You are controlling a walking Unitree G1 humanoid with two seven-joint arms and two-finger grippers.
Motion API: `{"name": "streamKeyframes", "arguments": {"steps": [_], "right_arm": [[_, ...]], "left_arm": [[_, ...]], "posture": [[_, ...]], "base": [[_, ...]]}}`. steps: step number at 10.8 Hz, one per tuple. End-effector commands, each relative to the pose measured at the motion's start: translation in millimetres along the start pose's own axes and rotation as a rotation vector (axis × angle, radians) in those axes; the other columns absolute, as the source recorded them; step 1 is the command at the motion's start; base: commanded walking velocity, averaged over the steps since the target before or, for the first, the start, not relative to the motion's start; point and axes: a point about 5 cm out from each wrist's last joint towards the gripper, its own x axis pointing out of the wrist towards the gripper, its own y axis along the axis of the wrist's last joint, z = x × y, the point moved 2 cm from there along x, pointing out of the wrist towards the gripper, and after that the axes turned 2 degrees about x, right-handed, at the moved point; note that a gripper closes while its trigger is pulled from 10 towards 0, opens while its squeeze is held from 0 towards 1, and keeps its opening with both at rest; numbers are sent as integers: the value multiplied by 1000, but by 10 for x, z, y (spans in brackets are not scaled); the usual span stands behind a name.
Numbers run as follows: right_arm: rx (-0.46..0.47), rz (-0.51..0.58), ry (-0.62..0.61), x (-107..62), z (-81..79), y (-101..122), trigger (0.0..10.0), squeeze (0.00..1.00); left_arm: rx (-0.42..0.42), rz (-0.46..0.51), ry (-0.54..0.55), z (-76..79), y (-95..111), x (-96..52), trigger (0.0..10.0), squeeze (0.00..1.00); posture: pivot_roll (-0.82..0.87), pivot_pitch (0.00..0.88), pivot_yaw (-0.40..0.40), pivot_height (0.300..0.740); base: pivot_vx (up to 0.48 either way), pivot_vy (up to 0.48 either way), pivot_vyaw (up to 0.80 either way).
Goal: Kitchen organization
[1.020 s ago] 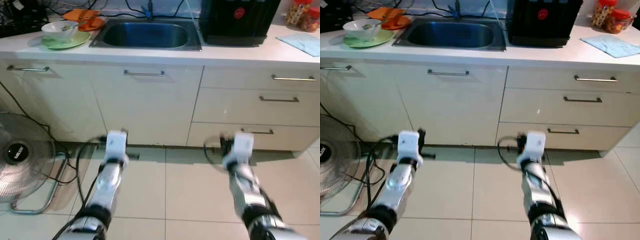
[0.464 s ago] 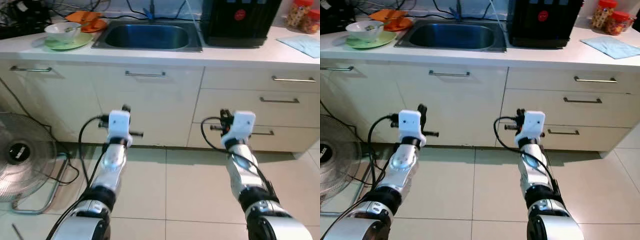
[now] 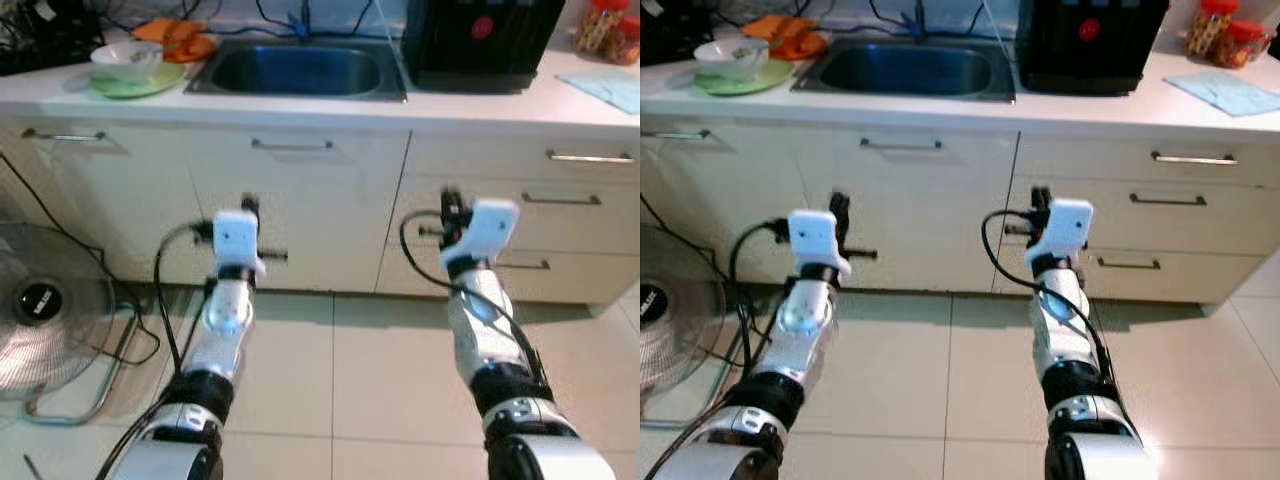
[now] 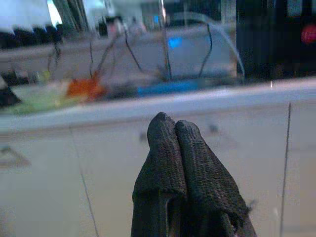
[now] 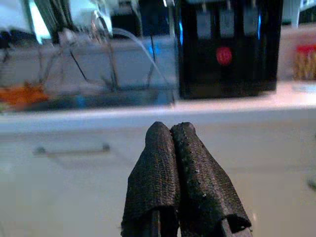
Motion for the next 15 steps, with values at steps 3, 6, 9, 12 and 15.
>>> {"name": "streamKeyframes", "arguments": {"steps": [3, 6, 9, 12, 15], "right_arm": [[22, 63, 34, 13, -111, 156, 10000, 0], [53, 71, 40, -11, -132, 205, 10000, 1000], [56, 62, 41, -30, -168, 216, 10000, 1000], [68, 56, 52, -46, -200, 227, 10000, 1000], [74, 54, 58, -50, -216, 240, 10000, 1000]], "left_arm": [[-11, 85, 11, -25, 185, 14, 10000, 0], [-22, 68, -13, -3, 188, -12, 10000, 1000], [-23, 58, -24, 16, 191, -44, 10000, 1000], [-24, 54, -21, -9, 210, -64, 10000, 1000], [-30, 58, -22, -11, 242, -60, 10000, 1000]], "posture": [[20, 0, 6, 740], [29, 0, 3, 740], [34, 0, -2, 740], [39, 0, -3, 740], [39, 2, -4, 740]], "base": [[215, 0, 0], [351, 0, 0], [340, 0, 0], [361, 0, 0], [363, 0, 0]]}}
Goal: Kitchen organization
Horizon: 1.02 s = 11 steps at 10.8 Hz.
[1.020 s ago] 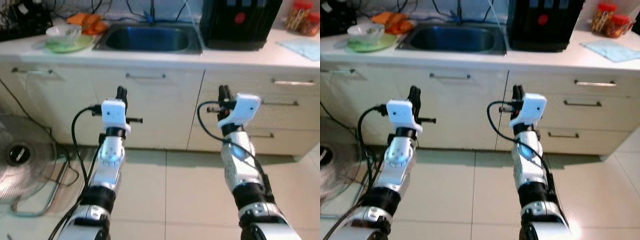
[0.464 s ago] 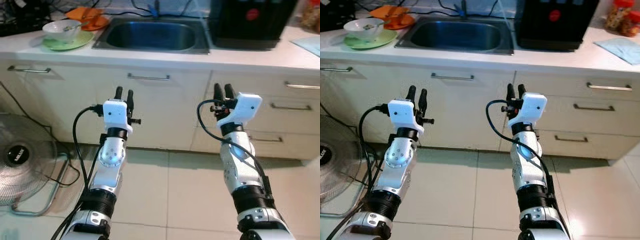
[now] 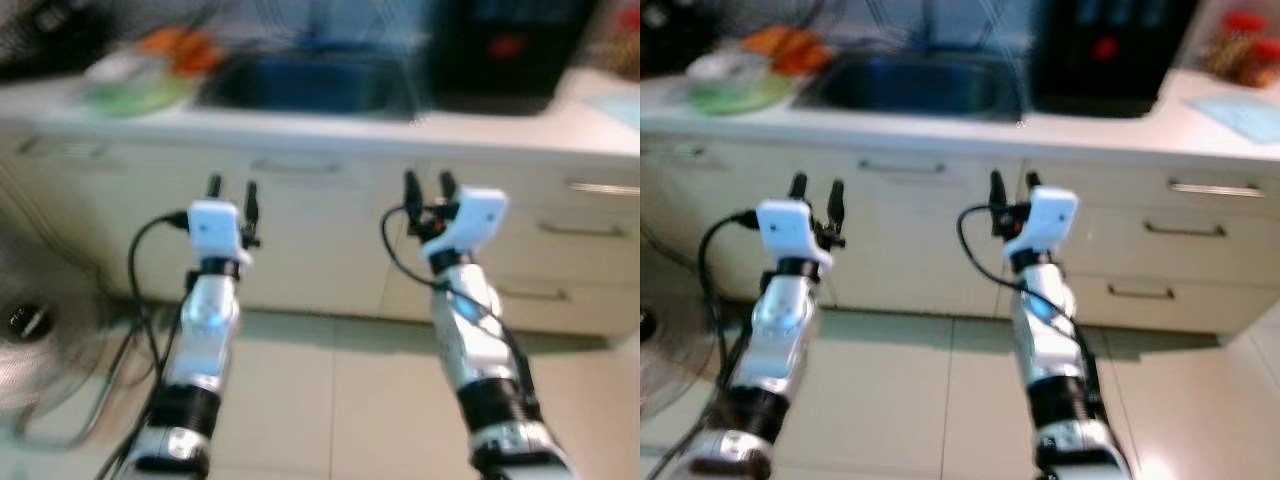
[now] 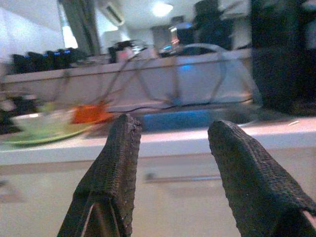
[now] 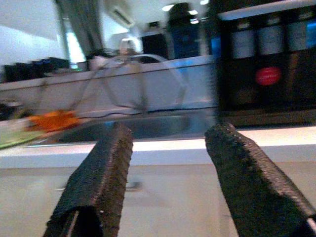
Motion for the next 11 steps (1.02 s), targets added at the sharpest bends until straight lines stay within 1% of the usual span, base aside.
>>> {"name": "streamKeyframes", "arguments": {"steps": [1, 6, 11], "right_arm": [[20, 20, 21, 53, -101, 65, 10000, 1000], [30, 6, 31, 30, -119, 46, 10000, 1000], [40, 11, 43, 32, -154, 64, 10000, 1000]], "left_arm": [[20, 10, 4, -77, 33, 14, 10000, 1000], [12, 7, 9, -84, 44, -10, 10000, 1000], [12, 12, 6, -95, 74, 1, 10000, 1000]], "posture": [[40, 4, -6, 740], [44, 10, -11, 740], [48, 13, -11, 740]], "base": [[364, 0, 0], [370, 0, 0], [394, 0, 0]]}}
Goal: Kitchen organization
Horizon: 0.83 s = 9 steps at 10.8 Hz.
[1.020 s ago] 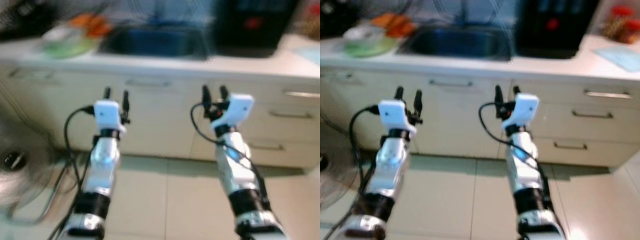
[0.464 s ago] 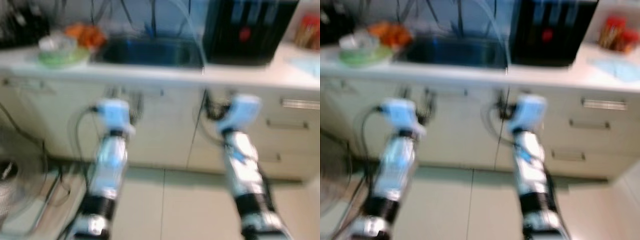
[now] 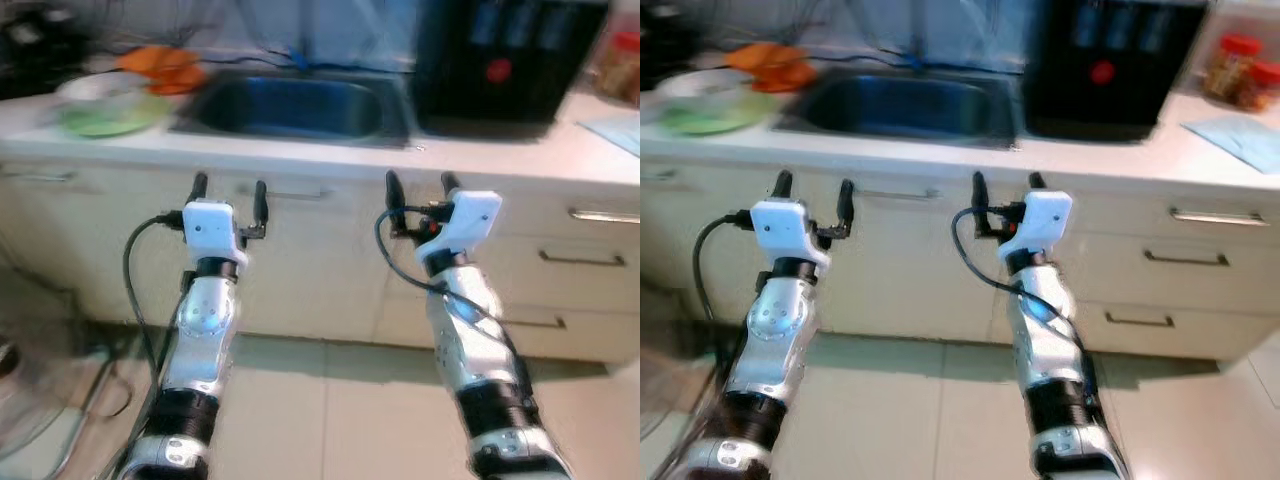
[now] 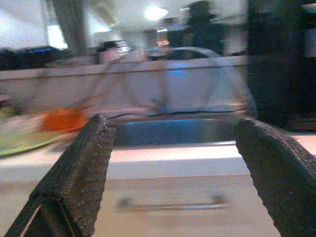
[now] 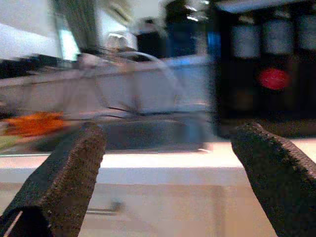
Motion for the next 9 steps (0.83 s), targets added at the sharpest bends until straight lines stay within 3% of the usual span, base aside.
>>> {"name": "streamKeyframes", "arguments": {"steps": [1, 9], "right_arm": [[20, 29, 14, 56, -69, 80, 10000, 1000], [32, 19, 28, 39, -106, 52, 10000, 1000]], "left_arm": [[17, 14, 7, -68, 42, 30, 10000, 1000], [15, 11, -3, -61, 46, 18, 10000, 1000]], "posture": [[48, 13, -11, 740], [54, 7, -11, 740]], "base": [[405, 0, 0], [442, 0, 0]]}}
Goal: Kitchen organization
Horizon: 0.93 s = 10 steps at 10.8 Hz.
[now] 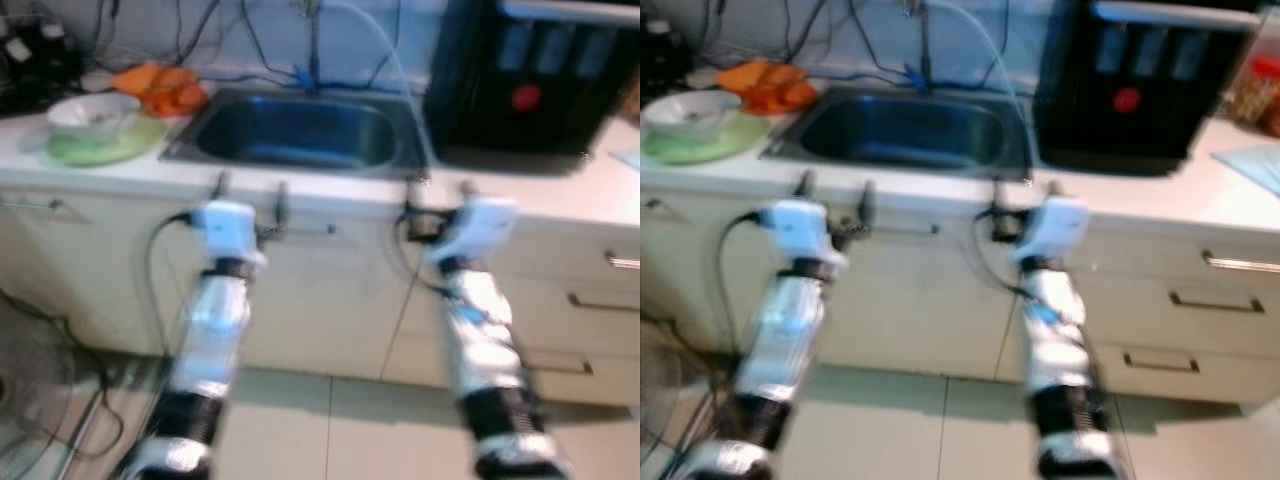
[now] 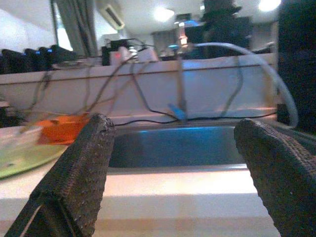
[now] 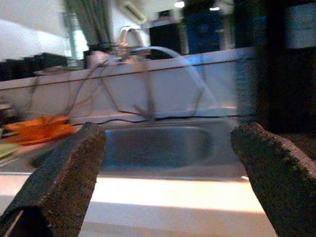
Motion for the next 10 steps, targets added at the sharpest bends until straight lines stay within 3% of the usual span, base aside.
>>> {"name": "streamKeyframes", "arguments": {"steps": [1, 10], "right_arm": [[-8, 18, -28, 16, 119, 69, 10000, 1000], [-2, 18, -22, 19, 113, 77, 10000, 1000]], "left_arm": [[-18, 7, -30, 122, 32, 16, 10000, 1000], [-18, 15, -27, 121, 63, 23, 10000, 1000]], "posture": [[54, 6, -11, 740], [54, 21, -15, 740]], "base": [[480, 0, 0], [480, 0, 0]]}}
